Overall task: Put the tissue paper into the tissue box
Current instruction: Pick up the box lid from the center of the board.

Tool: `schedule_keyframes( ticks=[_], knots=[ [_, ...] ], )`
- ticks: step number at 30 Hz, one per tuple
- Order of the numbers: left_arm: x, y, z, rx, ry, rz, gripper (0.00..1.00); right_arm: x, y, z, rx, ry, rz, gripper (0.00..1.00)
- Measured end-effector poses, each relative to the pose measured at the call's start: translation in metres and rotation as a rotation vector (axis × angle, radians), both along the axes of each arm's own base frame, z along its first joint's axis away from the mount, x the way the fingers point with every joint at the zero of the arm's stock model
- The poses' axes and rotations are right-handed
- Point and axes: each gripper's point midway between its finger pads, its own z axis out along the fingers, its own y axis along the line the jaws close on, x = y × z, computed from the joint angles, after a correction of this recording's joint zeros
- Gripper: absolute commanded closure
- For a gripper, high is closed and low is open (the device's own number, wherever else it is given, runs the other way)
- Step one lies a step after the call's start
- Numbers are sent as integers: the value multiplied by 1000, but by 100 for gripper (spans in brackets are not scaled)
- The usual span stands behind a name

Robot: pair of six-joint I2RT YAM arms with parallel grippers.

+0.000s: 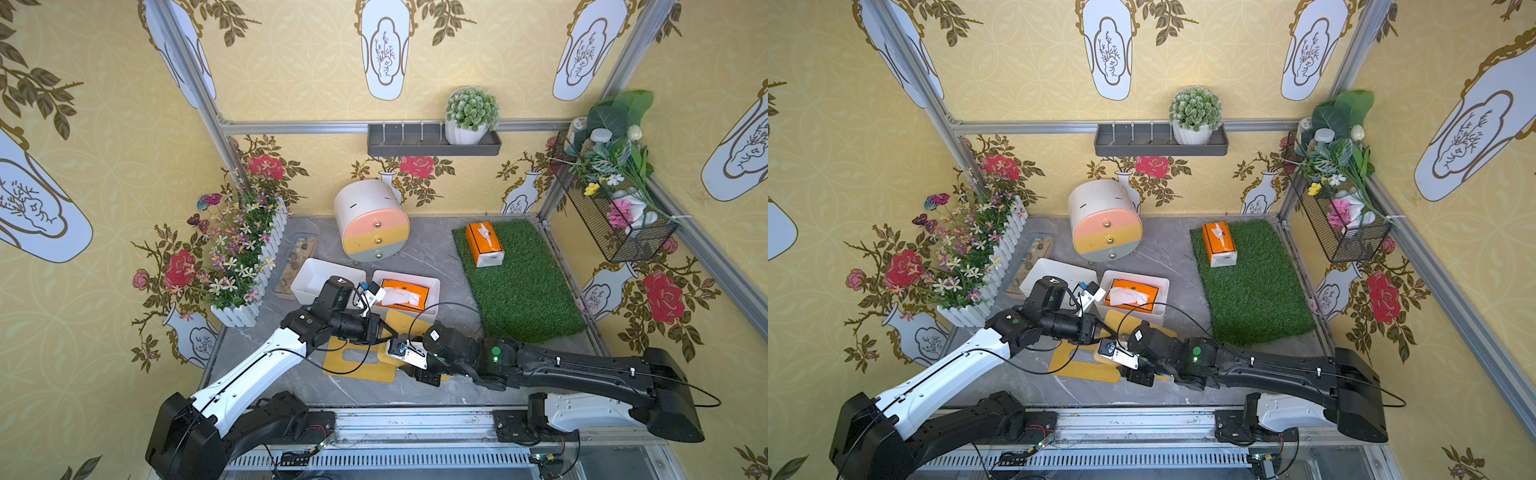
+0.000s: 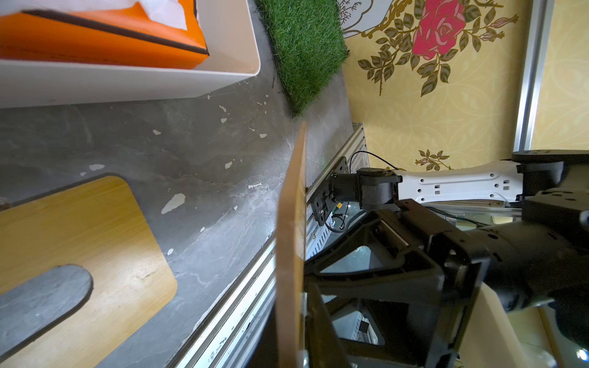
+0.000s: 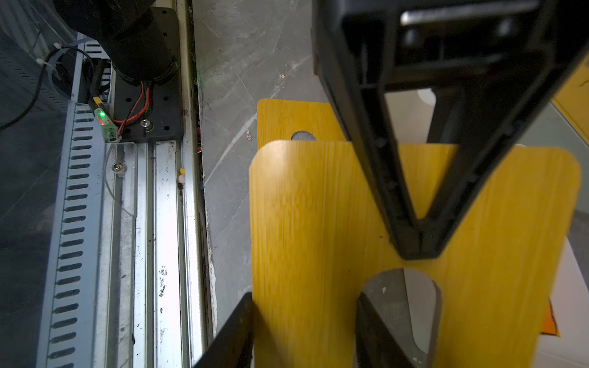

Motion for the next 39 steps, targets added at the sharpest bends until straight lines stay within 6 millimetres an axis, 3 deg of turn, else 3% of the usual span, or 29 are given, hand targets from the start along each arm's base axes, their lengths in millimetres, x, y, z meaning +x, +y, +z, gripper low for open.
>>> schedule_keyframes(
  ticks=[5,11,16,19,26,31,35,39],
  knots=[
    [2,-2,0,-16,-11,8,100,2,-1,-1,-2,-8,-9,76],
    [2,-1,10,-61,-39,35,100,2,-1,9,42,-15,-19,48],
    [11,4,21,-92,-79,64,100,1,0,32,184,46,-34,27],
    [27,19,27,-112,-98,131,100,13,-9,49,311,131,-68,18],
    [46,53,51,-180,-148,235,100,51,-62,66,575,313,-159,11],
    [49,68,65,-238,-164,261,100,72,-107,54,741,481,-248,14],
    [45,69,69,-301,-124,246,100,71,-128,38,840,638,-268,22],
    [43,65,71,-370,-83,216,100,58,-132,38,892,726,-204,27]
  ],
)
